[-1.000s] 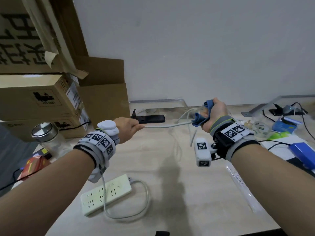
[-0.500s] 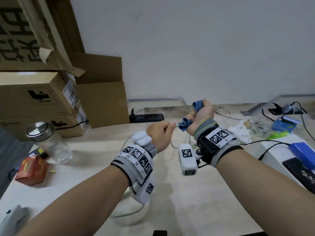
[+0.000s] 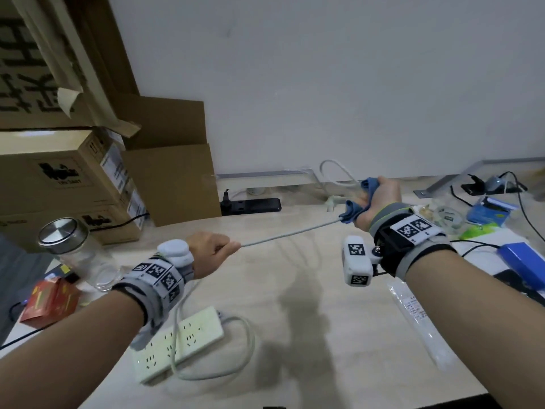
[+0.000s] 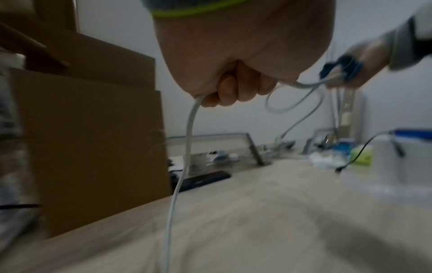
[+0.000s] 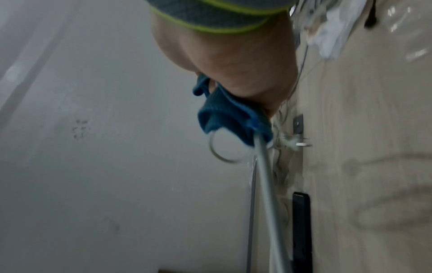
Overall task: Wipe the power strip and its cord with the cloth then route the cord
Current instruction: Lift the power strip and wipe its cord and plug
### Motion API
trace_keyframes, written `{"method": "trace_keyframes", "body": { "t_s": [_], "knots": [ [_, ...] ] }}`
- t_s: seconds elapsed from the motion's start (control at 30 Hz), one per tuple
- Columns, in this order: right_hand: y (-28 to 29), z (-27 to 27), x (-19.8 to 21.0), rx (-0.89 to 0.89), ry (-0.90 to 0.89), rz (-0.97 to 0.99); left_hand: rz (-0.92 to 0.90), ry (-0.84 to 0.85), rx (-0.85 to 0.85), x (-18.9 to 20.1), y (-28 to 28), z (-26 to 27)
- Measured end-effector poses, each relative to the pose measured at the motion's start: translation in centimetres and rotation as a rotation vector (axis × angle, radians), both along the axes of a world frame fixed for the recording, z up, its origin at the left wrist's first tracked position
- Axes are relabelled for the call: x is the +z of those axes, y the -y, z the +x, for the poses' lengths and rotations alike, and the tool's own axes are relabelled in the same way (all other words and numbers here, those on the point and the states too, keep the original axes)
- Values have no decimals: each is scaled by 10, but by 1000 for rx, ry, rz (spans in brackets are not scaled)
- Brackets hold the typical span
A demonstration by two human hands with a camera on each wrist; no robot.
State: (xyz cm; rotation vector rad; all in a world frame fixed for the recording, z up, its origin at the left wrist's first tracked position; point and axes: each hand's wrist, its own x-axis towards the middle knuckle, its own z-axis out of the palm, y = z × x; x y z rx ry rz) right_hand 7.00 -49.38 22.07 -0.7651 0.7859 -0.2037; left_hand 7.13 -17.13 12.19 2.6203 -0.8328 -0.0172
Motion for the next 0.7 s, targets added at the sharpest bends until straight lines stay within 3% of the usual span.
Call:
{"method": "trace_keyframes", "body": {
  "t_s": [0.1, 0.17, 0.3, 0.37, 0.5, 0.7],
  "knots": [
    [-15, 0, 1, 44, 8, -51, 175, -84, 31, -7, 2, 2],
    [-36, 0, 2, 104, 26, -52, 146, -126, 31, 2, 29, -6],
    [-65, 4, -4, 186, 12, -75, -293, -352, 6, 29, 95, -32],
    [-70, 6, -4, 189, 13, -80, -435, -389, 52, 35, 112, -39],
    [-68, 3, 2, 228, -24, -26, -414, -159, 144, 40, 111, -31],
    [-56, 10, 4, 293, 15, -39, -338, 11, 31, 48, 84, -26]
  ]
}}
